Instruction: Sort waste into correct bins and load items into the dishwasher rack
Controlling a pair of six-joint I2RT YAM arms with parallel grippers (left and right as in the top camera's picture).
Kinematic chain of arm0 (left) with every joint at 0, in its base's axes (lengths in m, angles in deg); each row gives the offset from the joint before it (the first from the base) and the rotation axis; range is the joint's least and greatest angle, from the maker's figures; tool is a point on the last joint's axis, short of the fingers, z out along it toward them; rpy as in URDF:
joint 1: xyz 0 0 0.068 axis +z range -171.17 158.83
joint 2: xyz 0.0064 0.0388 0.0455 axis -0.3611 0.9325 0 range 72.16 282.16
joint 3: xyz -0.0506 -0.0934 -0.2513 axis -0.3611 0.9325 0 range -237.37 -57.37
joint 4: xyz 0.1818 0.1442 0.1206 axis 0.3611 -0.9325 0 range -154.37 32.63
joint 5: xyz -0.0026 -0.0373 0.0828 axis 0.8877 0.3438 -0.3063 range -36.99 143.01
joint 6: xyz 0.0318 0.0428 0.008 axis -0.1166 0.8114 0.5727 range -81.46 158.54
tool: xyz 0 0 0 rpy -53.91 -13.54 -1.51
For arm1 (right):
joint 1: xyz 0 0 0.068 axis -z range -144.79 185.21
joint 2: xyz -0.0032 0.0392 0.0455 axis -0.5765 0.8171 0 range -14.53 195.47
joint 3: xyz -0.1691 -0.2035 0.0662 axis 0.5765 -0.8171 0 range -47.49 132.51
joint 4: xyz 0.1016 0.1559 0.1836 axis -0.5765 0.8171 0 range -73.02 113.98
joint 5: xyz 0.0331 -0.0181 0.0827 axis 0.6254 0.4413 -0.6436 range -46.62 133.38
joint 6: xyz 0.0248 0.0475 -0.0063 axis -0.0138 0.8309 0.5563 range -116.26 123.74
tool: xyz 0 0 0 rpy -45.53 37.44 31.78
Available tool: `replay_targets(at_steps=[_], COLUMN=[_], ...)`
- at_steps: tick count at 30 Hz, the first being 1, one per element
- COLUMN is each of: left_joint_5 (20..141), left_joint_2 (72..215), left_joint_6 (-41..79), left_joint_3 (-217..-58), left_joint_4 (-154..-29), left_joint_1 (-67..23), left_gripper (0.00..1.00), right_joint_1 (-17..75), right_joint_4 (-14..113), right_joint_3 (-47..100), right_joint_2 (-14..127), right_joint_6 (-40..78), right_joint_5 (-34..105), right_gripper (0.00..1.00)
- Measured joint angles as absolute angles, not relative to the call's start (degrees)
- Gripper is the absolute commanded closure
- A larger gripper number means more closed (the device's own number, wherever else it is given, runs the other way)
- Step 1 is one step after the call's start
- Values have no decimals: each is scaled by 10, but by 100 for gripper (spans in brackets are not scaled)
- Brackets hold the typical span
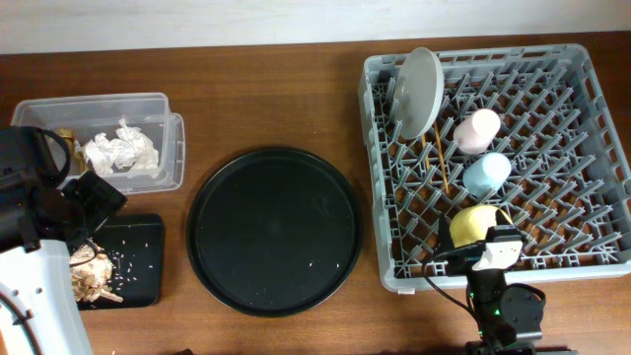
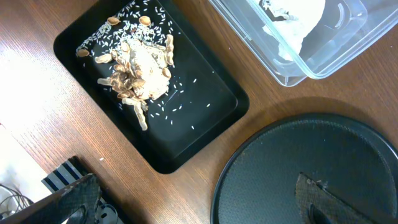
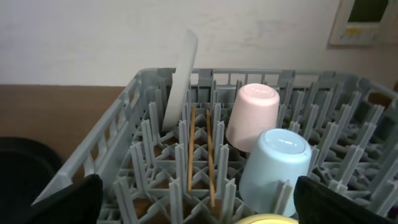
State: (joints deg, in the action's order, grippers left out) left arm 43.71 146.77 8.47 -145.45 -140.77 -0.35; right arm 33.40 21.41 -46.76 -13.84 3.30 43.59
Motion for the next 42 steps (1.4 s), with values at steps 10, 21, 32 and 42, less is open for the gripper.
replay_targets(at_steps=[10,21,32,42], left_joint_5=[437,437,437,429], left_joint_2=[1468,1468,1468,1311], left_joint_6=[85,85,85,126], left_joint_3=[-1454,-1454,-1454,-1231], left_joint_4=[-1408,-1408,-1408,-1187], left_joint_1=[-4,-4,-4,-134], left_gripper=[1,1,1,1], right_joint_1=[334,334,334,334], right_joint_4=[214,214,214,213], right_joint_3=[-468,-468,-468,-467], right_joint_2=[-138,-138,-138,-138], right_joint_6=[11,7,7,7], right_joint_5=[436,436,436,436], right_gripper=[2,2,2,2])
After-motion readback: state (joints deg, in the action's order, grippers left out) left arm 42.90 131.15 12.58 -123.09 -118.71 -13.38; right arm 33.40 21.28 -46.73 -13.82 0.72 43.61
